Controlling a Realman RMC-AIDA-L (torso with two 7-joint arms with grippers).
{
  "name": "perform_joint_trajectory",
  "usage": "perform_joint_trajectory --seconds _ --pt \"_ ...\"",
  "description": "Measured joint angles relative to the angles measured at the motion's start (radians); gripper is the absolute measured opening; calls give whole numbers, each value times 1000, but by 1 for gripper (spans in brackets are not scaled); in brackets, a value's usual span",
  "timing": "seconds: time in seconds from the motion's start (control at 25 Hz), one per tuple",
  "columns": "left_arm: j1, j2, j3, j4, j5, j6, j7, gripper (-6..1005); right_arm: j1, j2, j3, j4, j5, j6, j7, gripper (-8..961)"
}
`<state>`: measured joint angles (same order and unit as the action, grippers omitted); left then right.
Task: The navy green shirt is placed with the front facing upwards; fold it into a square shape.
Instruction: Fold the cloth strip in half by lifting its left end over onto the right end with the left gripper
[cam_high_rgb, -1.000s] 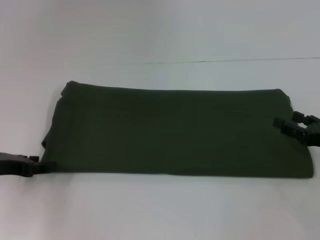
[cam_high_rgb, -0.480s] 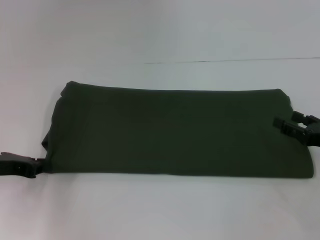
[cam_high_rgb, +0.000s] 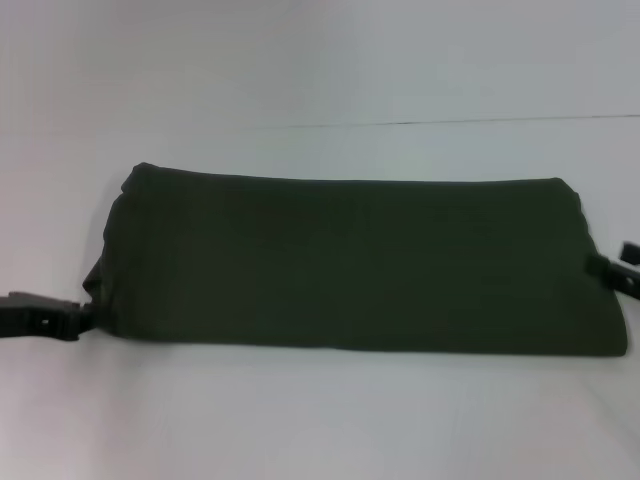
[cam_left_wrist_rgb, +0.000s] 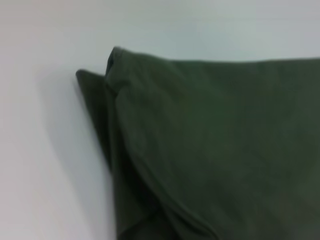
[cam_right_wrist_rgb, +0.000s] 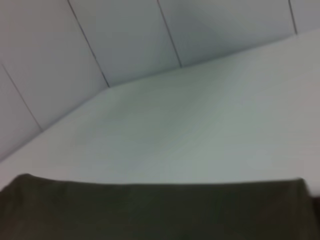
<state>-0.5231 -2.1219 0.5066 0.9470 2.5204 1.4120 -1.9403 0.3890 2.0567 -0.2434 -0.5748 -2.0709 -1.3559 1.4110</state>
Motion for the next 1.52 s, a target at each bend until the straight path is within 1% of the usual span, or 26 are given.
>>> perform_joint_trajectory --seconds 0.12,0.2,0.4,0.6,0.92,1.28,1.52 --pt "3 2 -12 9 -61 41 -2 1 -20 -10 -1 -21 -61 -5 34 794" --pt "4 2 -14 10 -83 53 -3 1 -34 -10 -1 -26 -86 -5 39 794" --pt "8 1 -17 12 -134 73 -3 2 -76 4 -1 -30 -97 -6 32 795" --pt "9 0 -18 14 -167 95 1 2 -100 12 5 -28 -97 -8 27 795" --pt "5 -1 -19 11 -171 96 1 3 -94 27 0 -21 -98 -1 27 795" --pt "2 -1 -19 9 -175 96 2 3 -76 28 -3 -4 -98 -1 37 794" --pt "4 -1 -17 9 -191 95 6 4 -73 30 -32 4 -98 9 38 775"
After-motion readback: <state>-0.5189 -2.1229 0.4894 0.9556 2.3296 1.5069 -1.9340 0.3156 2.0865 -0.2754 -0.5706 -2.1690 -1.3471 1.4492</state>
